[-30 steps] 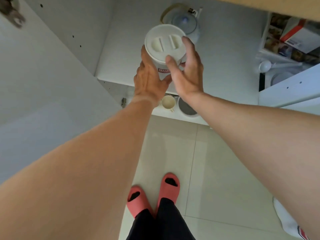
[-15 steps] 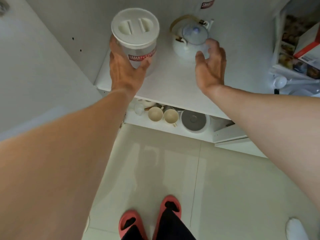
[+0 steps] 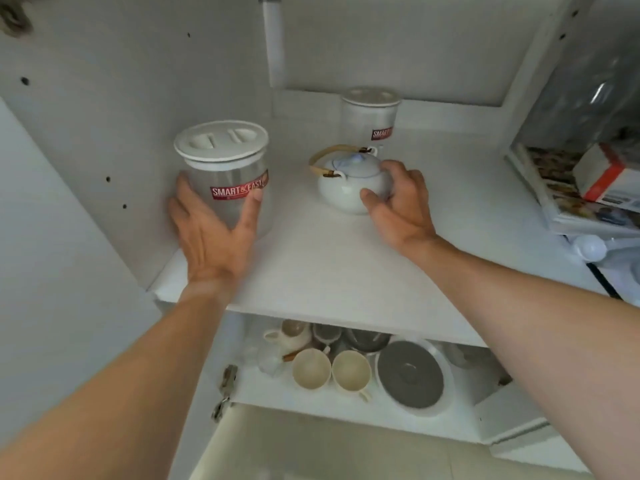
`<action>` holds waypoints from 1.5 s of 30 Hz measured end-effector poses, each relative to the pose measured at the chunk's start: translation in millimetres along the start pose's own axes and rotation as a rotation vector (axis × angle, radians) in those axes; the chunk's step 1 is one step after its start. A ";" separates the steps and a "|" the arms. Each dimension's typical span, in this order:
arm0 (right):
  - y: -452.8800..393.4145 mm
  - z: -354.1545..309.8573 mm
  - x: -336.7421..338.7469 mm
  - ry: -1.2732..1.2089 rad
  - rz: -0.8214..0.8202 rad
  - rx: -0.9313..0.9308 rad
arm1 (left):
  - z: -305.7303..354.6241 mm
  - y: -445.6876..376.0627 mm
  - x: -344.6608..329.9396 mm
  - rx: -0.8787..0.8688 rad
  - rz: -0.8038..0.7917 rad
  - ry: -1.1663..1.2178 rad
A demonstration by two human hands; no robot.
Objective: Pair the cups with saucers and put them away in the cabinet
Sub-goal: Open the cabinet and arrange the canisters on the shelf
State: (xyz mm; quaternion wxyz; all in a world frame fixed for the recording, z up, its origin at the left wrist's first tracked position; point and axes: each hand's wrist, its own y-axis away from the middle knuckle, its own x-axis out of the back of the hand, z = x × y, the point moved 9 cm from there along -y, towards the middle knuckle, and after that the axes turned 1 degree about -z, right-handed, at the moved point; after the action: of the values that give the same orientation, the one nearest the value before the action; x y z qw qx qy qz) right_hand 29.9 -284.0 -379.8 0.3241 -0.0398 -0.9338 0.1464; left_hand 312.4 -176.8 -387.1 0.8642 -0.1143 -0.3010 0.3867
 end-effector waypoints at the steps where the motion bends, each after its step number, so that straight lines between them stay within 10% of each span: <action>1: -2.1 -0.7 -3.4 -0.002 0.021 0.032 | -3.3 -0.5 -2.4 0.000 0.008 0.021; 28: -38.0 -78.4 -152.3 0.177 -0.285 0.231 | 3.7 1.9 -9.8 -0.147 0.041 -0.080; 38: -58.0 -39.0 -39.3 -0.098 0.650 -0.025 | 0.7 0.8 -10.2 -0.109 0.063 -0.121; 45: -117.3 29.8 -42.6 -0.247 0.300 -0.258 | 2.4 1.7 -6.3 -0.100 0.129 -0.182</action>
State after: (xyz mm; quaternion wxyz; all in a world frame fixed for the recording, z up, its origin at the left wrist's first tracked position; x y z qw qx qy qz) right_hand 47.4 -410.5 -392.3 0.1743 -0.2012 -0.9609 0.0761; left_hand 306.6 -180.3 -388.6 0.7999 -0.1409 -0.3890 0.4347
